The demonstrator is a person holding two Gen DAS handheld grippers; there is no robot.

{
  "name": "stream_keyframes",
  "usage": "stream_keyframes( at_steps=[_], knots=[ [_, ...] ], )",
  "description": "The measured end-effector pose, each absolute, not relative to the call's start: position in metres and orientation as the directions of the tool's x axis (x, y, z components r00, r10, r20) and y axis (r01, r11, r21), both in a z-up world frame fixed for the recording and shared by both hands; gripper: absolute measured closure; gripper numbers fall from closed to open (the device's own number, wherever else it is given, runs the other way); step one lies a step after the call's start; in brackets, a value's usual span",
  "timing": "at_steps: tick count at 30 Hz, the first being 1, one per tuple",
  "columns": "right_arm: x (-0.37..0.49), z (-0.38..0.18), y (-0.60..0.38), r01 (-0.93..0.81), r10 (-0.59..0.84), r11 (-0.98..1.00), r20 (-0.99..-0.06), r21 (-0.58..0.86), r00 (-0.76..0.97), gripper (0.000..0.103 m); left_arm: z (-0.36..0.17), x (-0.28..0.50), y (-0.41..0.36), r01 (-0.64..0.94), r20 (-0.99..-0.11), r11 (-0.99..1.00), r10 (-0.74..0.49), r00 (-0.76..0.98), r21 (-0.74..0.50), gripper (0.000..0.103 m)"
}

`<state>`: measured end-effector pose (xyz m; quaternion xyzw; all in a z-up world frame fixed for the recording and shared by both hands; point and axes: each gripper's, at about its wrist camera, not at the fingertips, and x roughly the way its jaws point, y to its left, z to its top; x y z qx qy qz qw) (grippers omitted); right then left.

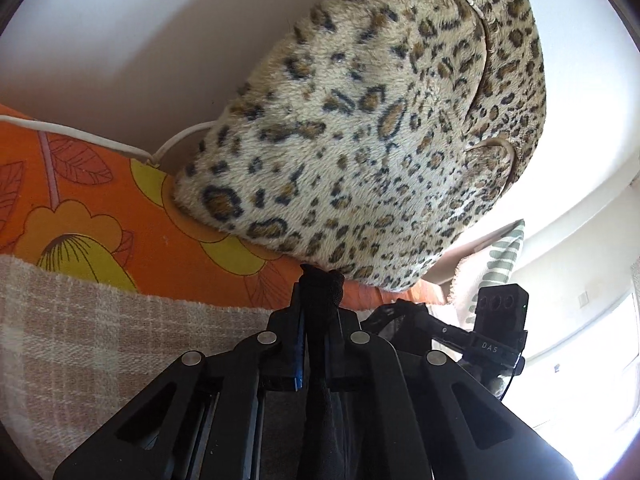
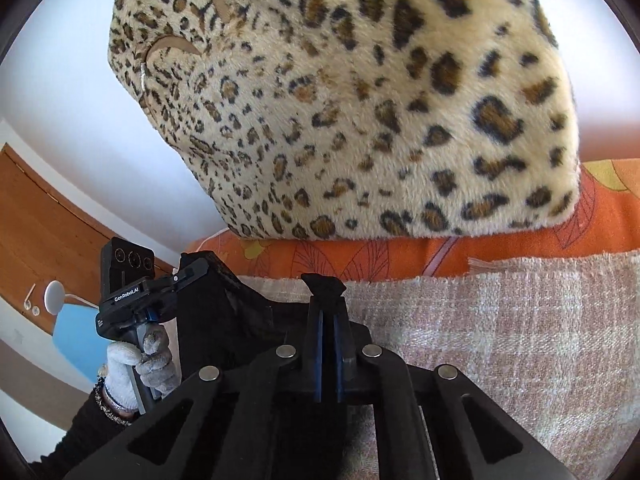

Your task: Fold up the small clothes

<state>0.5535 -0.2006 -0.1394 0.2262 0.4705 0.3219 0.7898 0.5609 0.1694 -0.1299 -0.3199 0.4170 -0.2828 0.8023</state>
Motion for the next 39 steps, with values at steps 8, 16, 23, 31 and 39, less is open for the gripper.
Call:
stream_keyframes(
  at_steps=[8,16,23,31,39],
  knots=[
    [0.567,-0.162,-0.206,-0.235,0.669,0.743,-0.682,0.627,0.296,0.084,-0.147,0.568,0.171,0.132,-0.563,0.682,-0.684,0.464,-0.719,0.1],
    [0.578,-0.164,-0.202,-0.232,0.687,0.726,-0.665,0.647,0.294,0.083,-0.147,0.574,0.17,0.103,-0.592,0.704,-0.659,0.465,-0.703,0.095],
    [0.571,-0.134,-0.197,-0.294,0.68,0.733,-0.649,0.613,0.341,0.101,-0.119,0.563,0.165,0.18,-0.553,0.703,-0.668,0.498,-0.688,0.099],
    [0.547,-0.084,-0.206,-0.349,0.692,0.721,-0.611,0.598,0.385,0.102,-0.074,0.533,0.158,0.251,-0.519,0.704,-0.676,0.523,-0.665,0.099],
    [0.499,-0.041,-0.214,-0.395,0.707,0.707,-0.583,0.586,0.401,0.102,-0.036,0.482,0.149,0.306,-0.499,0.704,-0.685,0.531,-0.641,0.099]
  ],
)
